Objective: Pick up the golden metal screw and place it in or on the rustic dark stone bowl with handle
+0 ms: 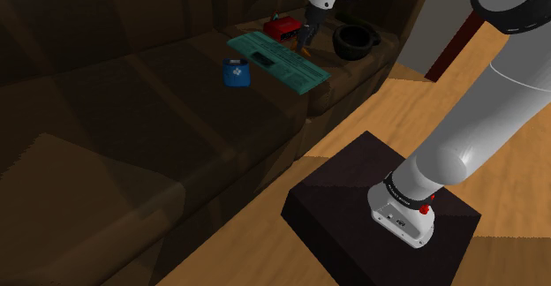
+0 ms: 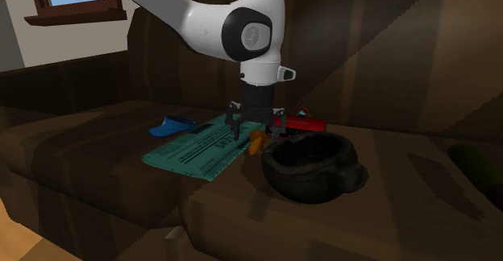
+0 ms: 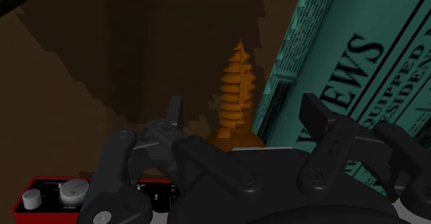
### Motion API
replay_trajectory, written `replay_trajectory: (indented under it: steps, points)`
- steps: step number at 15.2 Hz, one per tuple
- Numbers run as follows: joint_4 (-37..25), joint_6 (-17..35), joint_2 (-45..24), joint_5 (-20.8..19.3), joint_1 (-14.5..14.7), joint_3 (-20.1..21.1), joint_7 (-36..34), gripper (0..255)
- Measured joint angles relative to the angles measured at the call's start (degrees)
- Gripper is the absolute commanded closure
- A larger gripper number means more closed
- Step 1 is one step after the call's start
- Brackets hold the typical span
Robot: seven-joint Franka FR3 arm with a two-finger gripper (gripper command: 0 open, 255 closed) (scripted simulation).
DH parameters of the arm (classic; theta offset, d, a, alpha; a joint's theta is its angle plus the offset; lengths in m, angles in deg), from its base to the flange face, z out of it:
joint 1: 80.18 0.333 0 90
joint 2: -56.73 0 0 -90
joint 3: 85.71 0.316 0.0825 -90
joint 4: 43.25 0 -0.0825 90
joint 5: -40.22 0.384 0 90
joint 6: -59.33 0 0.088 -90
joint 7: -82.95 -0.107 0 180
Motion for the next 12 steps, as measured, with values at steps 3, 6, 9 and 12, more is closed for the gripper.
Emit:
replay_trajectory:
  steps: [3,6,9,12]
  points:
    - [0.06,0.08,0.00,0.01,0.01,0.01,0.00,0]
    - [0.06,0.08,0.00,0.01,0.01,0.01,0.00,255]
    - [0.06,0.08,0.00,0.01,0.00,0.00,0.00,255]
    - [0.06,0.09,-0.01,0.01,0.01,0.00,0.00,255]
